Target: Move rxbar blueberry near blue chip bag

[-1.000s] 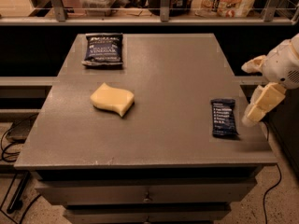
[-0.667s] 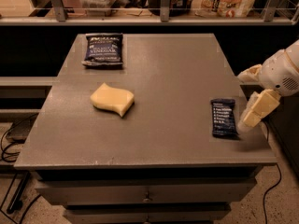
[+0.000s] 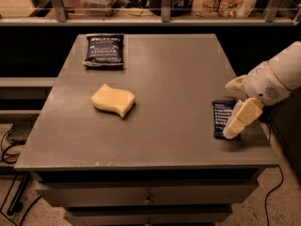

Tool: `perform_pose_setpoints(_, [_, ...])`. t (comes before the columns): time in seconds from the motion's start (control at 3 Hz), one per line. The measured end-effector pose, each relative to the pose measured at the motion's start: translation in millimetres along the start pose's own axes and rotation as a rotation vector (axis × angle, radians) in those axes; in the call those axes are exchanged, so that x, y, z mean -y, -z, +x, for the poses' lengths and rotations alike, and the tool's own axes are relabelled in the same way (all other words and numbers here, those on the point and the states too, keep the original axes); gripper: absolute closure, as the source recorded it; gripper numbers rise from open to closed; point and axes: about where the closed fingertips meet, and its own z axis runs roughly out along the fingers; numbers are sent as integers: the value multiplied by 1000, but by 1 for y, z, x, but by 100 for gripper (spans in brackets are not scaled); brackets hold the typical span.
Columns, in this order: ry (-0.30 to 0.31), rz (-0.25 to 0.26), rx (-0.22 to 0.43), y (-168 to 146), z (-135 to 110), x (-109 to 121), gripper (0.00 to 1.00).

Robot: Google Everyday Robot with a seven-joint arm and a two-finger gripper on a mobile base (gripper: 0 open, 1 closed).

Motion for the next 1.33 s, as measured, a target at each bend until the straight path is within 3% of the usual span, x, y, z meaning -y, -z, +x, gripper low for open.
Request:
perform_pose_setpoints(0.33, [-24, -8, -3, -12, 0, -3, 0])
perform_pose_setpoints(0.67, [-52, -11, -22, -19, 7, -2, 18])
perform_pose_setpoints(1.33, [-84, 32, -55, -5, 17, 6, 64])
